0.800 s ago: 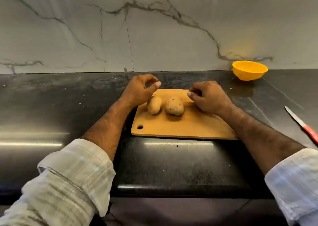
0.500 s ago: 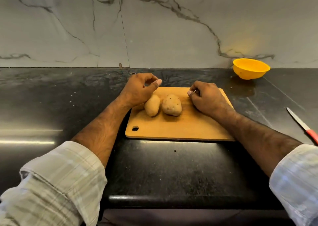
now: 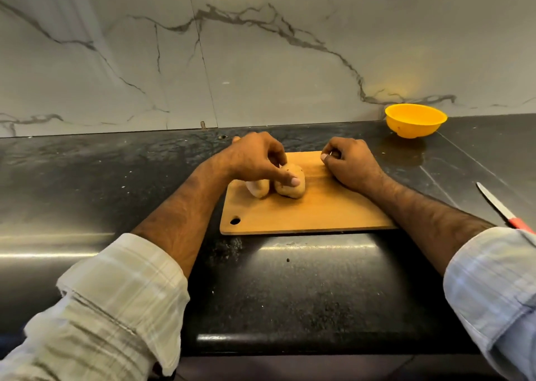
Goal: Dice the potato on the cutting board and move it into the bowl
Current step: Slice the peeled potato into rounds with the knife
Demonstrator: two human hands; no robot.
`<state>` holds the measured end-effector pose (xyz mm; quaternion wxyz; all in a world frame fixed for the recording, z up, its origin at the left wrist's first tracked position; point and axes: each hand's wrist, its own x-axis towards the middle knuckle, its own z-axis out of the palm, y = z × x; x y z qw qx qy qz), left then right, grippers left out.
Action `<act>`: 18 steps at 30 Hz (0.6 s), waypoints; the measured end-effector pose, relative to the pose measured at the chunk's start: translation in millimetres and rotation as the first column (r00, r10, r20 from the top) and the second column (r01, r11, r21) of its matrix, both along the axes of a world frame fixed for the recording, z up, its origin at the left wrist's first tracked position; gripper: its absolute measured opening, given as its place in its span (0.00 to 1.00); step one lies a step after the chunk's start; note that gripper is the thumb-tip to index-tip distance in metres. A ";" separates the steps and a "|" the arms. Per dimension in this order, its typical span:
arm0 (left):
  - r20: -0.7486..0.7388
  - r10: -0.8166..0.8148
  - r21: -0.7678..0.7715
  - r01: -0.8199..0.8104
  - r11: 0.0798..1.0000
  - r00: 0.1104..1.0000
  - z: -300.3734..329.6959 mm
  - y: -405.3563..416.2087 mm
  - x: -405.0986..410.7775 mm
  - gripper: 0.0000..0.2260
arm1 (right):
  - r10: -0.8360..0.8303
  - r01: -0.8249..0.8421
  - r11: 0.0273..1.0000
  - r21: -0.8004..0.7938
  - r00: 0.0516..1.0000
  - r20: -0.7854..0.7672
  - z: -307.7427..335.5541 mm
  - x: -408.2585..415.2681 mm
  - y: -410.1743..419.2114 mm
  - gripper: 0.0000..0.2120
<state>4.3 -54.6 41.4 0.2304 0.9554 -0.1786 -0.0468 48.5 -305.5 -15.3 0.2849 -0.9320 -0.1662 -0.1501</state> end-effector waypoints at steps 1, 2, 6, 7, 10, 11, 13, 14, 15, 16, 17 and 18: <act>-0.008 -0.011 -0.026 0.011 1.000 1.000 1.1 -2.1 2.1 0.24 | -0.010 0.009 1.000 0.014 1.000 0.010 0.8 -0.6 -1.2 0.06; -0.013 -0.028 -0.059 0.027 0.998 1.000 0.8 -2.6 3.4 0.22 | -0.014 0.014 1.000 0.027 1.000 0.017 1.9 -1.8 -2.3 0.06; 0.024 -0.097 -0.083 0.099 0.992 0.995 -4.5 -0.5 3.6 0.14 | -0.008 0.008 1.000 -0.029 1.000 -0.003 5.1 -13.8 -8.8 0.06; 0.033 -0.093 -0.066 0.095 0.993 0.995 -4.7 -2.6 2.5 0.14 | -0.017 0.017 0.999 -0.042 1.000 -0.020 6.4 -17.3 -11.5 0.06; 0.040 -0.058 0.058 0.056 0.997 0.997 -2.8 -8.6 -2.6 0.23 | -0.058 0.053 0.995 -0.080 0.997 -0.049 10.6 -29.9 -15.1 0.05; 0.046 -0.059 0.115 0.053 0.992 0.997 -2.7 -11.1 -4.6 0.27 | -0.069 0.064 0.993 -0.095 0.996 -0.054 11.6 -35.9 -17.3 0.04; 0.078 -0.056 0.226 0.037 0.973 0.995 -1.2 -14.2 -7.2 0.30 | -0.094 0.087 0.991 -0.104 0.994 -0.058 14.1 -48.6 -26.2 0.03; 0.094 -0.056 0.273 0.029 0.961 0.994 0.8 -15.6 -8.2 0.30 | -0.113 0.106 0.988 -0.115 0.992 -0.056 15.7 -55.5 -35.0 0.03; 0.104 -0.052 0.316 0.016 0.949 0.993 3.7 -17.4 -10.1 0.29 | -0.133 0.125 0.983 -0.134 0.990 -0.054 17.7 -62.9 -45.4 0.04; 0.114 -0.041 0.352 -0.002 0.936 0.993 6.6 -21.4 -11.8 0.28 | -0.159 0.149 0.977 -0.153 0.986 -0.053 20.1 -70.2 -58.4 0.04; 0.139 -0.033 0.383 -0.022 0.924 0.990 10.1 -29.8 -14.7 0.27 | -0.190 0.179 0.970 -0.166 0.980 -0.055 22.9 -77.8 -73.1 0.04; 0.175 -0.036 0.398 -0.037 0.917 0.984 13.7 -41.2 -17.5 0.25 | -0.224 0.211 0.962 -0.171 0.973 -0.061 25.4 -84.4 -87.6 0.03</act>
